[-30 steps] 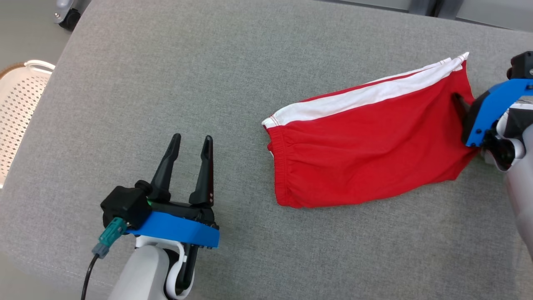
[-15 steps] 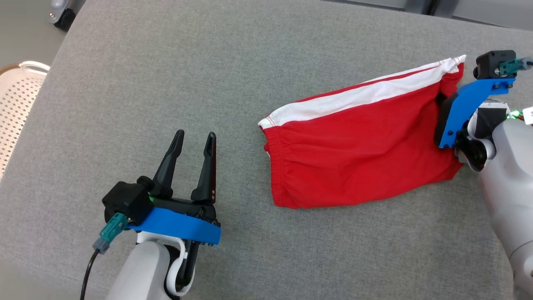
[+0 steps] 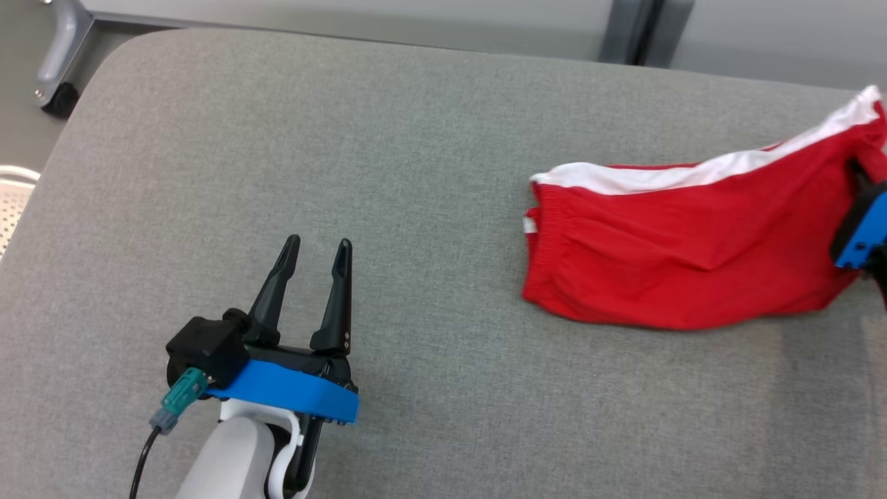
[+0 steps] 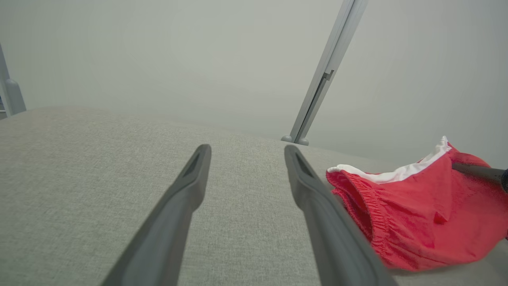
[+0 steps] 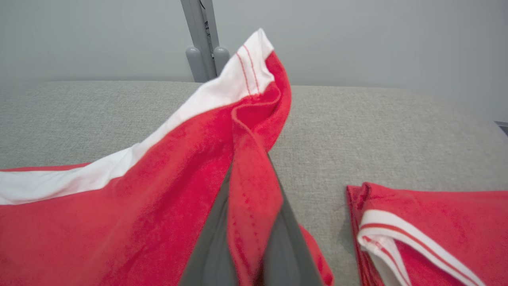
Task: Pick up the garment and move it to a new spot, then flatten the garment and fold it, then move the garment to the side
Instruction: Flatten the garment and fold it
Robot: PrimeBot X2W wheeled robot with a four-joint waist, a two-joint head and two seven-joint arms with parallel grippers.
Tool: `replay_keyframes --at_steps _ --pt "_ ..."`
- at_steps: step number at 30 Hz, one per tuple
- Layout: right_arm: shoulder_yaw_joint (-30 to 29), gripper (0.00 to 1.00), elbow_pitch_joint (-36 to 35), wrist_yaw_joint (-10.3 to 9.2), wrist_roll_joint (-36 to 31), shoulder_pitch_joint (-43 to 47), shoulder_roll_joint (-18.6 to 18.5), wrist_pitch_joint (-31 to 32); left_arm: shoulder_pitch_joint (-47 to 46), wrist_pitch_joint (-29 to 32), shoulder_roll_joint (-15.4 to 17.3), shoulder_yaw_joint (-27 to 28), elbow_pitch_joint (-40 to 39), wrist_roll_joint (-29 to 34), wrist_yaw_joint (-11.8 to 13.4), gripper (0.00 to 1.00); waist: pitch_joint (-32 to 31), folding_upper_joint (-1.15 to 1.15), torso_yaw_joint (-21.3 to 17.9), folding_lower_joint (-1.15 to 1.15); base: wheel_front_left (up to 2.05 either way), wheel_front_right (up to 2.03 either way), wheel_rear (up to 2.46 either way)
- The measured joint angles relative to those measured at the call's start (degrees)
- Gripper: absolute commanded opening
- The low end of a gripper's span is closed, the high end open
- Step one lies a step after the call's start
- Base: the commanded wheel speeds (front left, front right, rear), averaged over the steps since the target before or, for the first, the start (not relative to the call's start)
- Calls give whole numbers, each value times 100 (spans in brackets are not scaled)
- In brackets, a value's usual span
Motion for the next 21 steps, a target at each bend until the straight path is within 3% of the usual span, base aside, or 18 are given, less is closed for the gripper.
replay_keyframes --at_steps 5,9,16,21 --pt "-865 0 -667 -1 -735 419 -30 279 58 1 15 -25 23 -13 0 100 -158 0 -120 0 0 0 0" --pt "-1207 0 -1585 -1 -1357 704 354 836 71 0 13 -36 25 -24 0 100 -264 0 -137 -1 0 0 0" --pt "-681 0 -3101 -1 -1860 1090 1299 1804 133 0 10 -69 26 -73 0 100 -385 -1 -27 -1 0 0 0" --pt "-156 0 -3294 -1 -1934 1264 1615 2245 183 0 0 -116 21 -108 0 100 -426 -1 123 0 0 0 0"
